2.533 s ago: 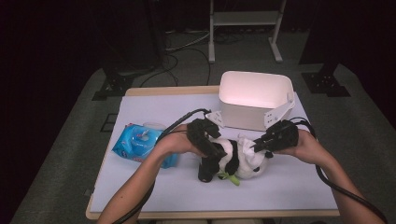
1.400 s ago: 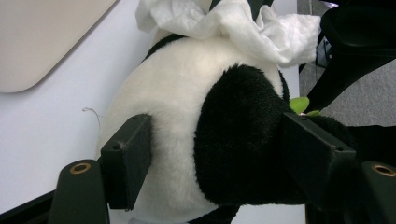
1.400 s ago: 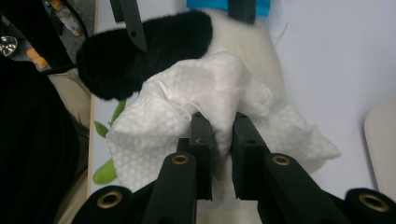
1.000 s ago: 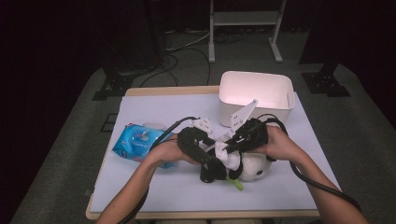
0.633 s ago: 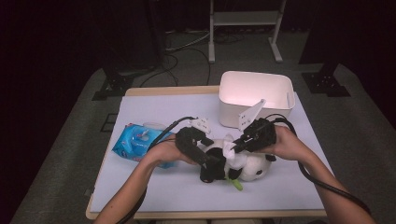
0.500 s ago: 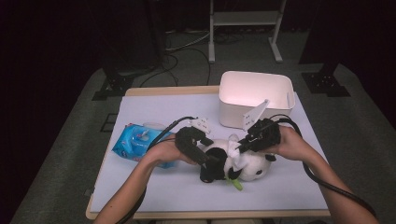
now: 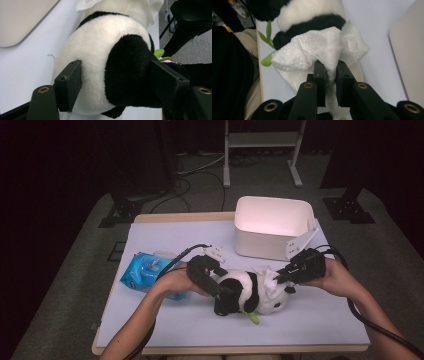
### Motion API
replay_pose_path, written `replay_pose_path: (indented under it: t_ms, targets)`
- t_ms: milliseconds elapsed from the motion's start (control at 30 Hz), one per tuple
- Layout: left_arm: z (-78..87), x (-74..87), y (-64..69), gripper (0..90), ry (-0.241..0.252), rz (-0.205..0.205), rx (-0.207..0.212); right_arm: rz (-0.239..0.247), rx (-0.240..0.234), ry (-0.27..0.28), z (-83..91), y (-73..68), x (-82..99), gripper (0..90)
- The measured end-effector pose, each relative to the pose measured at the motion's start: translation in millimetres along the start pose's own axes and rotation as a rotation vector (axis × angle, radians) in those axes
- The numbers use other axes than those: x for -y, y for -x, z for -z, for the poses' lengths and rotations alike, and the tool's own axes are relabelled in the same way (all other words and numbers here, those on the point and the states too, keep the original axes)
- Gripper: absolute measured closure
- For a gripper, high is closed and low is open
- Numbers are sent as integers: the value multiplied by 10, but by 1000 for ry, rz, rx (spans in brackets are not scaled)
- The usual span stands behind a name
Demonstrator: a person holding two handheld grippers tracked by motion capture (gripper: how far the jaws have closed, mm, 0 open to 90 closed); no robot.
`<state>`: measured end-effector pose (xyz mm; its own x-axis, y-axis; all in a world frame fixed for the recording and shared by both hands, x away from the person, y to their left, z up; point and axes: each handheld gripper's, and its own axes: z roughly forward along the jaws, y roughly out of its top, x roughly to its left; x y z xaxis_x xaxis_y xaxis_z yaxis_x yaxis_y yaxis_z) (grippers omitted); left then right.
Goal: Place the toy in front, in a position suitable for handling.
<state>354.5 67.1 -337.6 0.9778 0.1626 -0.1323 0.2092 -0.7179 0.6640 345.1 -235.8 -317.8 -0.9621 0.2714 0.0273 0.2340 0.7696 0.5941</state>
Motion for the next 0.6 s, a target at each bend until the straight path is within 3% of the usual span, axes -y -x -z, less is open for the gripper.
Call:
replay_pose_path:
  t_ms: [433, 500, 600]
  targets:
    - [1, -18, 5, 279, -15, -3, -4, -121, 3, 14, 32, 134, 543, 797]
    - [-7, -20, 6, 278, -14, -5, -4, -146, -1, 21, 24, 141, 590, 797]
    - [-11, -23, 6, 277, -15, -5, -4, -142, -8, 38, 21, 153, 595, 798]
